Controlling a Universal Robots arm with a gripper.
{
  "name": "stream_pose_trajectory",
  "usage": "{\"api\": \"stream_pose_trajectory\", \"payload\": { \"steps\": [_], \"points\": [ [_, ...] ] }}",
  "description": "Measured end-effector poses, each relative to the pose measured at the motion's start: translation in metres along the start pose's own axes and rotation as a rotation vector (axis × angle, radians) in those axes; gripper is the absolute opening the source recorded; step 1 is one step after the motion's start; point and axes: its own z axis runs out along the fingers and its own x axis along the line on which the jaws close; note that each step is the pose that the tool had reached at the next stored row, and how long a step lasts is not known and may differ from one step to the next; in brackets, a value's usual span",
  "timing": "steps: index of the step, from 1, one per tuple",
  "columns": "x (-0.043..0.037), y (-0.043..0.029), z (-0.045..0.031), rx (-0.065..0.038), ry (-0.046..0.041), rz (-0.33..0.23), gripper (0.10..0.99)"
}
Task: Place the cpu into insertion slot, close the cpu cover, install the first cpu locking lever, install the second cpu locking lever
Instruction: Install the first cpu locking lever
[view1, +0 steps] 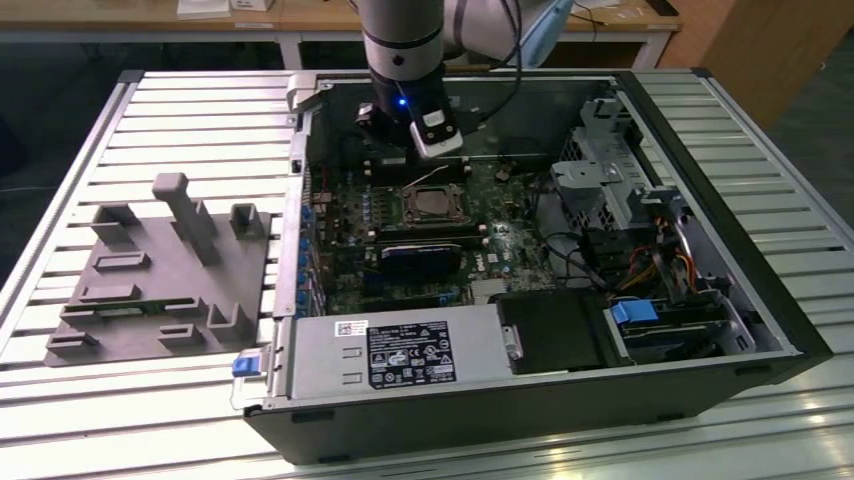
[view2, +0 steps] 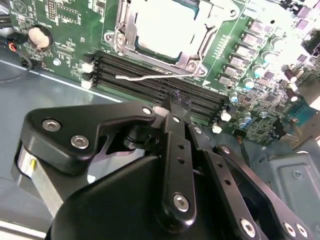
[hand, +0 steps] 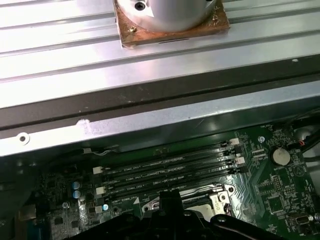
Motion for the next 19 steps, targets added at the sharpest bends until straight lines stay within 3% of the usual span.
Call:
{"api": "stream_pose_trajectory", "payload": {
  "steps": [2,4,12,15,19],
  "points": [
    [0.0002,-0.0002,0.0005,-0.003,-0.0119,-0.003,0.102],
    [0.0005,-0.0004,0.0012,-0.007,-0.0299,-0.008,0.102],
    [0.0013,-0.0012,0.0036,-0.027,-0.1161,-0.03,0.102],
    [0.0015,-0.0019,0.0062,-0.031,-0.1314,-0.034,0.102],
    [0.0018,-0.0034,0.0115,-0.033,-0.141,-0.036,0.102]
  ]
}}
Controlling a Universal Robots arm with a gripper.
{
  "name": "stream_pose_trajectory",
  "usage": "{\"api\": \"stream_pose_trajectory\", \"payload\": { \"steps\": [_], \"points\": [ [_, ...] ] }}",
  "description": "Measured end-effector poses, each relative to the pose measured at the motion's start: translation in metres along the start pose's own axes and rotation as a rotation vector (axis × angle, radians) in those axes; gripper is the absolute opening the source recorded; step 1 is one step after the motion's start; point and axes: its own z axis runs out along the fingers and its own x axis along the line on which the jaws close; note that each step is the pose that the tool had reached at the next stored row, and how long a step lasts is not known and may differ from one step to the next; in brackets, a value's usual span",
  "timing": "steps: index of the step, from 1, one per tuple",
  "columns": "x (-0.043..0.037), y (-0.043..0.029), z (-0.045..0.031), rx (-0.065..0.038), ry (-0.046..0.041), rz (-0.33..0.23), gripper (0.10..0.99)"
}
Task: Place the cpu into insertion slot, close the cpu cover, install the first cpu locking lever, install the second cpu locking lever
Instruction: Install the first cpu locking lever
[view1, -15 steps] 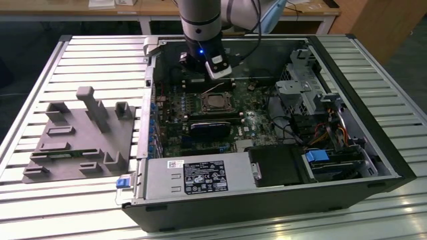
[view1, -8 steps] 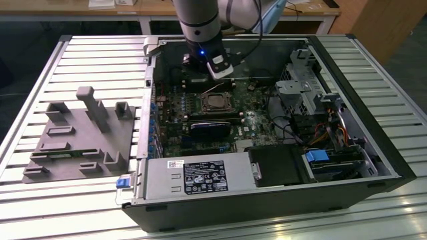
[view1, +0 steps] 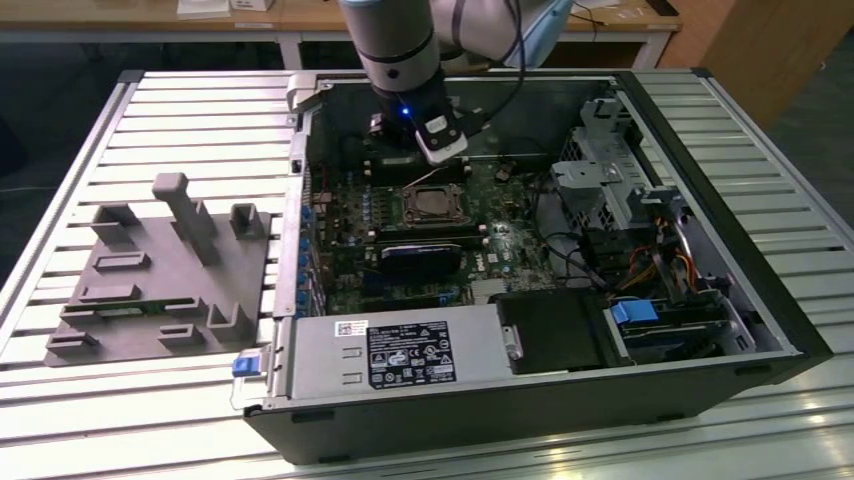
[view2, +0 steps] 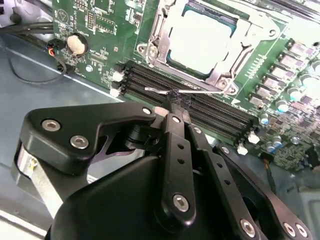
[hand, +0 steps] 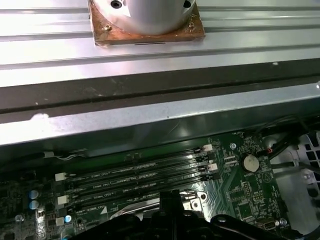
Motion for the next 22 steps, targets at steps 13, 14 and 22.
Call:
{"api": "stream_pose_trajectory", "payload": {
  "steps": [13,14,22],
  "points": [
    [0.0035,-0.0011,0.0145,0.011,-0.0173,0.049,0.102],
    [0.0039,-0.0005,0.0154,0.012,-0.0189,0.055,0.102],
    [0.0059,0.0033,0.0209,0.022,-0.0336,0.103,0.102]
  ]
}}
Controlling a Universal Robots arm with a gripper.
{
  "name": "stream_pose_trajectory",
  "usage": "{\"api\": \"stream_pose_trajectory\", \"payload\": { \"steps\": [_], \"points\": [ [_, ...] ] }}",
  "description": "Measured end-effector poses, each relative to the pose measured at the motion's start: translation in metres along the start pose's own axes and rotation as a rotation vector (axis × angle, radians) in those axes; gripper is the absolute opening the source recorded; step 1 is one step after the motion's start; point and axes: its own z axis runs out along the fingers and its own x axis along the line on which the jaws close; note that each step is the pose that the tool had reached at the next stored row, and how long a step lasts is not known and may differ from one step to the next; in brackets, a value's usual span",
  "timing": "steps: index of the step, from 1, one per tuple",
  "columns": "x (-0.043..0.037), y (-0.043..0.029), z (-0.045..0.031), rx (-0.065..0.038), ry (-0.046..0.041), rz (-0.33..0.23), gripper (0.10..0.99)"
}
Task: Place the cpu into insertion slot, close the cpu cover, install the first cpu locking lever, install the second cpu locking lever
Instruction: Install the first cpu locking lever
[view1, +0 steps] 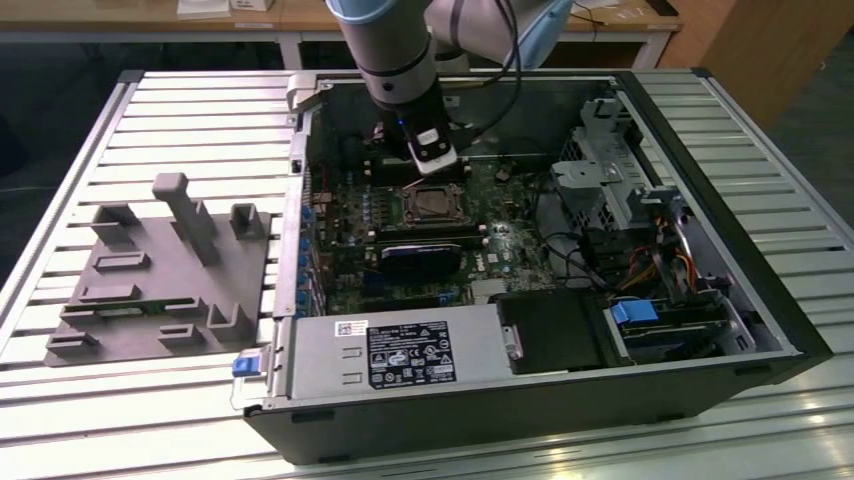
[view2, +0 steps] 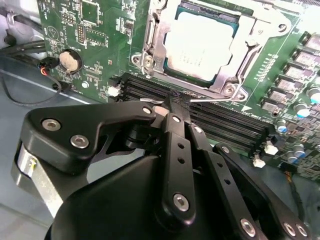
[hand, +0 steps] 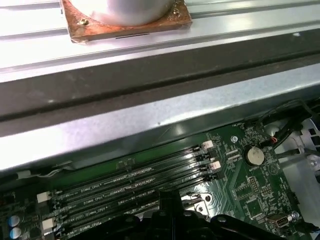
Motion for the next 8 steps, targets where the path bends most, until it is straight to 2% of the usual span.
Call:
{"api": "stream_pose_trajectory", "payload": {
  "steps": [8],
  "points": [
    [0.0019,0.0029,0.0035,0.01,-0.0129,0.041,0.102]
  ]
}}
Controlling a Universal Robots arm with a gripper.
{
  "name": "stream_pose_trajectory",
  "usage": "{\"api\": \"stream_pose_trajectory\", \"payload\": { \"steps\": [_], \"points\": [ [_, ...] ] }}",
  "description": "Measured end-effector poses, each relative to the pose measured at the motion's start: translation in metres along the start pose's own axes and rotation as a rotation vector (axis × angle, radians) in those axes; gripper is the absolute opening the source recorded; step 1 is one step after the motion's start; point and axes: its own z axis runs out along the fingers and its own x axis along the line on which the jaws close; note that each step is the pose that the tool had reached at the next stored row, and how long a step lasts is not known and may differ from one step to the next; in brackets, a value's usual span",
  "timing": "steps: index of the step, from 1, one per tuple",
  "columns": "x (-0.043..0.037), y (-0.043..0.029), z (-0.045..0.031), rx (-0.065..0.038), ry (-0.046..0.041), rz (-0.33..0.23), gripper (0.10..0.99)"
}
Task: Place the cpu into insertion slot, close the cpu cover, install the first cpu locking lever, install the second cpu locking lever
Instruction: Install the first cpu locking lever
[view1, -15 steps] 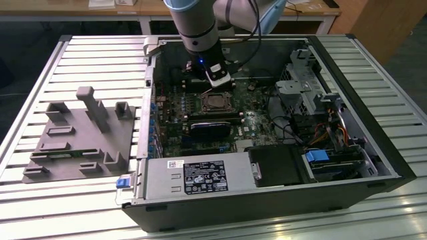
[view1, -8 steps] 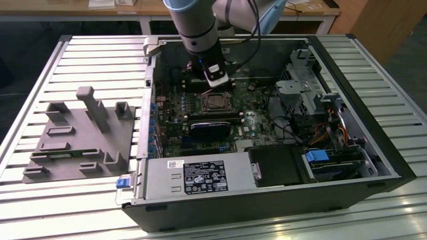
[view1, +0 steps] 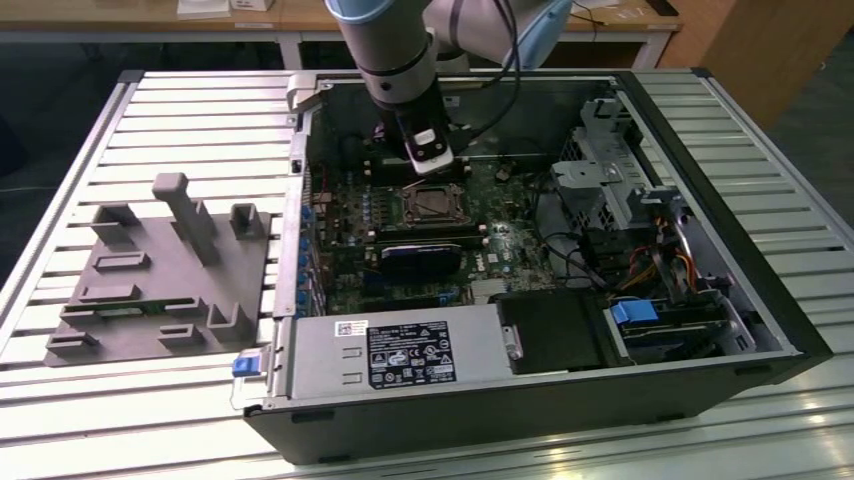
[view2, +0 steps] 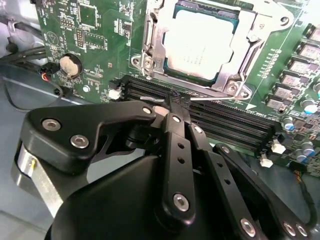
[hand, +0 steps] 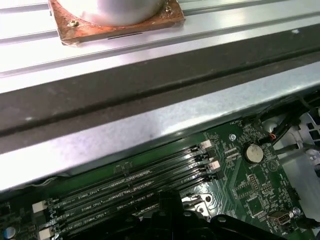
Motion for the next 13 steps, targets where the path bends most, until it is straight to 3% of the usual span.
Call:
{"api": "stream_pose_trajectory", "payload": {
  "steps": [13],
  "points": [
    [0.0035,0.0055,0.0047,0.027,-0.0183,0.034,0.102]
  ]
}}
